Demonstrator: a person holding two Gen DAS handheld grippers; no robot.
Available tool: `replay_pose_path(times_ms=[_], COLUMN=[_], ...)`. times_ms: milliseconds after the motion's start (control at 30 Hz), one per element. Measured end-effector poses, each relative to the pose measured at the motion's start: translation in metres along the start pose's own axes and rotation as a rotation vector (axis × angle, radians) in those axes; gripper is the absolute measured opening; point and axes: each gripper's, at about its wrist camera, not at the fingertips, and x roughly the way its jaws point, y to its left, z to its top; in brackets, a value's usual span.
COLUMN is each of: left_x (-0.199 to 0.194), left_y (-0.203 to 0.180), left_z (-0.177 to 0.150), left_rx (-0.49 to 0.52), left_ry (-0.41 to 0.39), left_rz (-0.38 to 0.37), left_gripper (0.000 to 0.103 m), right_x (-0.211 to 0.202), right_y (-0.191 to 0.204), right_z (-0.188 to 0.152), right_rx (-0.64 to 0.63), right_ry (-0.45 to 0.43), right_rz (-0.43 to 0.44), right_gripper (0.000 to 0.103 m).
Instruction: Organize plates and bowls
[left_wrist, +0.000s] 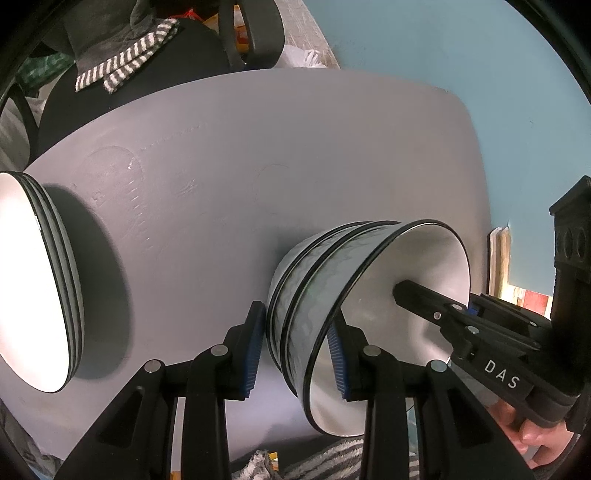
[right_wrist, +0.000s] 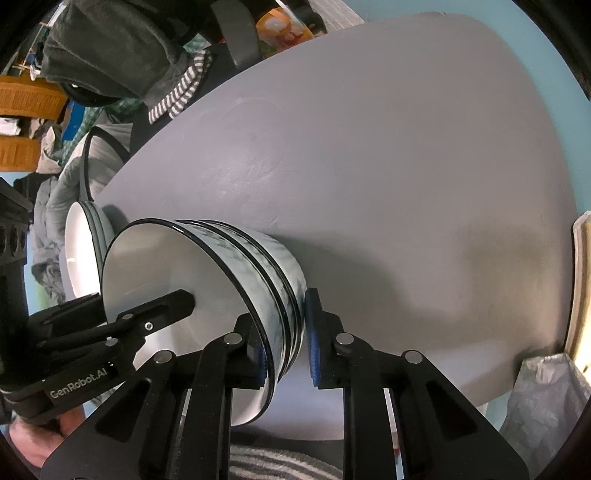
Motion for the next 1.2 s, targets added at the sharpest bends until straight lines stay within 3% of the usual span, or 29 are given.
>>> replay_pose_path(times_ms=[633, 1200], left_x=[-0.042, -0.109], left_y=[0.021, 0.086], left_z=[-0.017, -0.042], left_rx=[-0.009, -0.127], left_ry=[-0.048, -0.154], left_rz=[0.015, 0.010], left_gripper=[0.033, 0.033], right_x=[-0.014, -0.019], right_y=[0.031, 0.126], right_z=[-0.003, 0.006], right_rx=[-0.046, -0.188], right_ry=[-0.007, -0.024], right_rz=[0.012, 0.029], right_gripper=[0.017, 0.017])
